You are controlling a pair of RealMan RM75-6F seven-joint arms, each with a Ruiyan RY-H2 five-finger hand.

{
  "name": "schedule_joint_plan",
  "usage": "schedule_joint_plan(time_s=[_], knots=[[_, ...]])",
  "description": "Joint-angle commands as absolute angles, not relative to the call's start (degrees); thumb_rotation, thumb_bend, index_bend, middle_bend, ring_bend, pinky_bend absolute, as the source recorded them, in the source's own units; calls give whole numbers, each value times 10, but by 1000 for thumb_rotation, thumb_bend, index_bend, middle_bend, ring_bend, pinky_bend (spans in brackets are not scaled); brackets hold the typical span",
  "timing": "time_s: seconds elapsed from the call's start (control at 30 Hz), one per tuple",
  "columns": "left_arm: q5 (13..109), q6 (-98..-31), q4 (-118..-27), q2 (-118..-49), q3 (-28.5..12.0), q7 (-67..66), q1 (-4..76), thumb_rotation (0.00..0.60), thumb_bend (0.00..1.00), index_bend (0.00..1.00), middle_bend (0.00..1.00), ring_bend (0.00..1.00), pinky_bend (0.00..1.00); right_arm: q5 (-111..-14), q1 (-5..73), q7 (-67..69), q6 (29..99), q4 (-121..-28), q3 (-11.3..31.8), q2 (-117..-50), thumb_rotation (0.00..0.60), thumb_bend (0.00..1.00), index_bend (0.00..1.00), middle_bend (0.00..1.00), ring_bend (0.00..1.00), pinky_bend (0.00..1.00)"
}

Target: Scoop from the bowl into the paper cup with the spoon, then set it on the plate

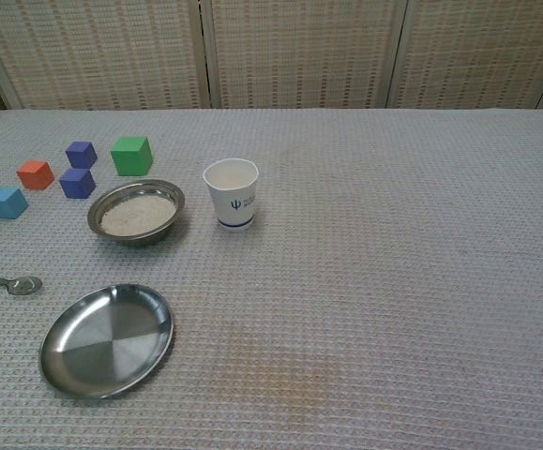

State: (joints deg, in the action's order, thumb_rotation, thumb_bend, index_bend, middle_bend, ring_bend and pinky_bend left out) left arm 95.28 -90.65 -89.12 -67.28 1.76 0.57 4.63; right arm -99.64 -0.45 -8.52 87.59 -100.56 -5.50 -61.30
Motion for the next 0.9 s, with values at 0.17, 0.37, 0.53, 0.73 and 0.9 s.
schedule_joint_plan(time_s=[0.17,0.37,0.53,0.73,0.9], knots=[[961,-906,-880,-696,5,-12,57,600,419,6,289,261,455,-996,-8,-77,882,-1007,-55,-608,600,59,0,0,0,0],[966,-837,-834,-747,11,-5,95,600,423,286,1000,1000,1000,-986,-8,-81,874,-1008,-52,-610,600,59,0,0,0,0],[941,-771,-766,-803,2,-47,126,600,422,370,1000,1000,1000,-984,-4,-95,860,-1011,-53,-616,600,59,0,0,0,0],[896,-731,-698,-846,-19,-41,146,600,420,412,1000,1000,1000,-983,-6,-101,858,-1017,-54,-615,600,59,0,0,0,0],[876,-707,-639,-880,-27,-35,162,600,419,428,1000,1000,1000,-979,-4,-101,854,-1019,-53,-613,600,59,0,0,0,0]])
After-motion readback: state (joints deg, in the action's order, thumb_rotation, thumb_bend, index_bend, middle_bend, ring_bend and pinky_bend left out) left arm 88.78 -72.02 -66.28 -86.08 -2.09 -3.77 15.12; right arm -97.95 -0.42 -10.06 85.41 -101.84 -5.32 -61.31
